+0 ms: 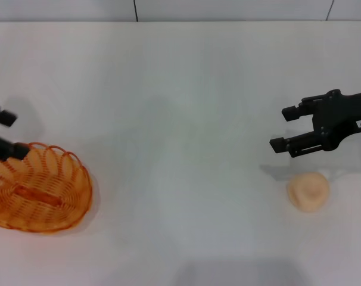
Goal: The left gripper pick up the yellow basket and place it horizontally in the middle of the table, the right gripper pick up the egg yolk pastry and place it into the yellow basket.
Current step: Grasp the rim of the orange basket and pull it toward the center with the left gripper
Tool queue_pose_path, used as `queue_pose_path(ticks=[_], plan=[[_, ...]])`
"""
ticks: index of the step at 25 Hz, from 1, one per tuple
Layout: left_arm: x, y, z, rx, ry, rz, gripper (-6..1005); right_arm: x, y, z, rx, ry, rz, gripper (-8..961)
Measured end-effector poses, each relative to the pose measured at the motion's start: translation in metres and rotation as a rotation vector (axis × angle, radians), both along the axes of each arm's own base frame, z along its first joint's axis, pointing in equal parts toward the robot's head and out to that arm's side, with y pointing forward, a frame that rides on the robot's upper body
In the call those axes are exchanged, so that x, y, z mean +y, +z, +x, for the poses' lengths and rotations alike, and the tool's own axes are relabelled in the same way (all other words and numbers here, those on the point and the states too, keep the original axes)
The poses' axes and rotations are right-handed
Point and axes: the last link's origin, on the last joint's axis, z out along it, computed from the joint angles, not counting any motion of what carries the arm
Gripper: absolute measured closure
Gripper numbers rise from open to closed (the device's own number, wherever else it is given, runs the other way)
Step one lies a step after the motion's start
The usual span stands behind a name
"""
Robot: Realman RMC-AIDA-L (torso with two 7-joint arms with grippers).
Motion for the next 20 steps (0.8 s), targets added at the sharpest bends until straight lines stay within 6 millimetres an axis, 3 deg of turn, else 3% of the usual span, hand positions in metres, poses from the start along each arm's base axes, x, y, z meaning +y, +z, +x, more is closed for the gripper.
queue_pose_path(ticks=[6, 20], plan=[[-0.004, 0.007, -0.016, 0.120, 0.107, -0.013, 137, 0.001, 0.000, -0.002, 0.008, 0.003, 0.006, 159], [-0.022, 0.020, -0.047, 0.174, 0.235, 0.034, 144, 0.002, 0.000, -0.002, 0.013, 0.003, 0.011, 159]])
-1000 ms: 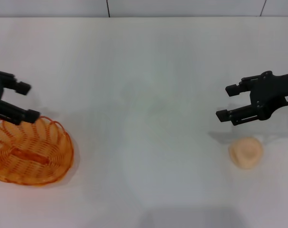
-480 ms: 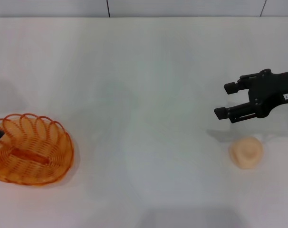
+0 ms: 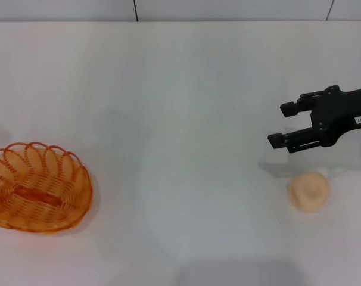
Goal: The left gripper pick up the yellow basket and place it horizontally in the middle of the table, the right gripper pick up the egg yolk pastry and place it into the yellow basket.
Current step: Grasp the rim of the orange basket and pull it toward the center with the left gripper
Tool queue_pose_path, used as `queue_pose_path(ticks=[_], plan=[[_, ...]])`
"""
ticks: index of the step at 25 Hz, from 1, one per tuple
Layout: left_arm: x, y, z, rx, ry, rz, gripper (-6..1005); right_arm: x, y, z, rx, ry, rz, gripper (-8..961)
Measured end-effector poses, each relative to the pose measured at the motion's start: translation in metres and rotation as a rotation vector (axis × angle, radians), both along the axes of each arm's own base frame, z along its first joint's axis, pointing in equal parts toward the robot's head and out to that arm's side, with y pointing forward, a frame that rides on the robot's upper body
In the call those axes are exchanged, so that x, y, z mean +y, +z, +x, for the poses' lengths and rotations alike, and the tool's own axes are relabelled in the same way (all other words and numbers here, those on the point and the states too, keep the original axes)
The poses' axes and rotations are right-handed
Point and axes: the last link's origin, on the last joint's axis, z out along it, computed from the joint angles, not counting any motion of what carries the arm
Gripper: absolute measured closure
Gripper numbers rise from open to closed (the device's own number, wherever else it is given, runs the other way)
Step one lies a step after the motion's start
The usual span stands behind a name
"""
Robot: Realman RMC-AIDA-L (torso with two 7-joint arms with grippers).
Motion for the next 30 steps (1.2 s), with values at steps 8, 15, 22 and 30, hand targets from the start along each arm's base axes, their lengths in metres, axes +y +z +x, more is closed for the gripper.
queue_pose_path(ticks=[8, 15, 22, 30], plan=[[-0.006, 0.003, -0.016, 0.023, 0.032, 0.048, 146, 0.000, 0.000, -0.001, 0.006, 0.001, 0.001, 159], [-0.009, -0.001, -0.026, 0.030, 0.049, 0.077, 149, 0.000, 0.000, -0.001, 0.006, 0.002, 0.000, 159], [-0.009, -0.012, -0.032, 0.025, 0.056, 0.099, 151, -0.001, 0.000, -0.001, 0.006, 0.003, -0.005, 160], [-0.007, -0.024, -0.034, -0.003, 0.064, 0.126, 153, 0.000, 0.001, -0.003, 0.004, 0.008, -0.008, 160]])
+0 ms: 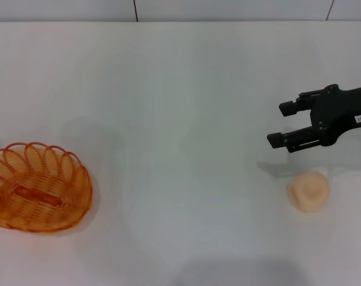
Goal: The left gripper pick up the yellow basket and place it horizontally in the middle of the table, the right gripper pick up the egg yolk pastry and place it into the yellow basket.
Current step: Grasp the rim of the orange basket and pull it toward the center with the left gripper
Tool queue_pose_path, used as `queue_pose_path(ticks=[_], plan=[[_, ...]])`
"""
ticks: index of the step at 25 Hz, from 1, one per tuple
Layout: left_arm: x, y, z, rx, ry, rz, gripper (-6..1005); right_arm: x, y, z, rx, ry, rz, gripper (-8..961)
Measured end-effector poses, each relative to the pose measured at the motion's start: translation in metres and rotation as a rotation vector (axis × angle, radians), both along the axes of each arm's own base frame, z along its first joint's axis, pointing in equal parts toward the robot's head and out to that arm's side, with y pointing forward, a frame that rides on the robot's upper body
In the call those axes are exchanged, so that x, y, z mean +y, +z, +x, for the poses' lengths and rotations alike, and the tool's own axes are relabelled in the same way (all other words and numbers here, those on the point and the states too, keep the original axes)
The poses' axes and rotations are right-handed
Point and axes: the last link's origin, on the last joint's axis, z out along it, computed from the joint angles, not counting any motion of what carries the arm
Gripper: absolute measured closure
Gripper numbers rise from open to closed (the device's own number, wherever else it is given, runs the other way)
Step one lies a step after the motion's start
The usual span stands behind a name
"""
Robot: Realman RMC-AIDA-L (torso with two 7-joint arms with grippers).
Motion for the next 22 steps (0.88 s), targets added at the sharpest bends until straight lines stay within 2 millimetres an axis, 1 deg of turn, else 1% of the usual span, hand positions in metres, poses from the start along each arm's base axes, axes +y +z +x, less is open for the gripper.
queue_pose_path(ticks=[7, 17, 22], plan=[[0.001, -0.014, -0.005, -0.021, 0.009, -0.006, 156, 0.000, 0.001, 0.000, -0.003, 0.002, 0.002, 160], [0.000, -0.020, -0.007, -0.034, 0.016, -0.003, 159, 0.001, 0.002, 0.000, -0.008, 0.001, 0.003, 160], [0.000, -0.021, -0.007, -0.035, 0.019, 0.000, 249, 0.001, 0.002, 0.000, -0.009, 0.002, 0.003, 160]])
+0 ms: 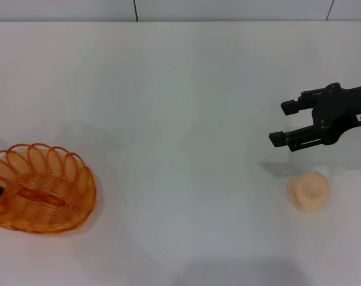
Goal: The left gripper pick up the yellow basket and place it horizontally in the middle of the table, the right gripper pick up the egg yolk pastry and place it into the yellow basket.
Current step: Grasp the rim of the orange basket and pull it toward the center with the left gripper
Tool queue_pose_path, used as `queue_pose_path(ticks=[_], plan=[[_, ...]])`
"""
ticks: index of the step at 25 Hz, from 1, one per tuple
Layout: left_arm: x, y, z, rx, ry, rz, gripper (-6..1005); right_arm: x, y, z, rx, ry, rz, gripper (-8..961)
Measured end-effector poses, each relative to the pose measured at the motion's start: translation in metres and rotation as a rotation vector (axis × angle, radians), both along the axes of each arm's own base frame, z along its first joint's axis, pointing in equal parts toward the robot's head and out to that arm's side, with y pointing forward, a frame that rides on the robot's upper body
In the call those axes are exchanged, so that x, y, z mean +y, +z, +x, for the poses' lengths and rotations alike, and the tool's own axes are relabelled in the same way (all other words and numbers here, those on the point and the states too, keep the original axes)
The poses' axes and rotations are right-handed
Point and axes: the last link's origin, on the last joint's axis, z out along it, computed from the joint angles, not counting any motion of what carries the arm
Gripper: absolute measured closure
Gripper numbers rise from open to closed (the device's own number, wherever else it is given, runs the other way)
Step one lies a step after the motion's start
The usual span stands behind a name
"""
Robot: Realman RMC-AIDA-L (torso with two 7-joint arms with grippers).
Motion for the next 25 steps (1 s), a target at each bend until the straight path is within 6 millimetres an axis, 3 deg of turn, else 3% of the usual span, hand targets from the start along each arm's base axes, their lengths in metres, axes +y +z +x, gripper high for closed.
queue_pose_path(ticks=[6, 11, 17, 25], plan=[[0.0027, -0.0004, 0.0027, -0.002, -0.003, 0.004, 357, 0.0002, 0.0004, 0.0001, 0.001, -0.001, 0.002, 160], [0.0041, 0.0002, 0.0005, 0.009, -0.001, 0.016, 538, 0.0007, 0.0007, 0.0002, 0.000, -0.001, 0.005, 160], [0.0048, -0.0002, 0.0005, 0.010, -0.002, 0.020, 680, 0.0015, 0.0010, -0.0004, -0.001, 0.001, 0.007, 160], [0.0057, -0.0026, -0.0022, 0.009, 0.006, 0.021, 694, 0.0030, 0.0010, -0.0031, 0.000, 0.008, 0.007, 161]])
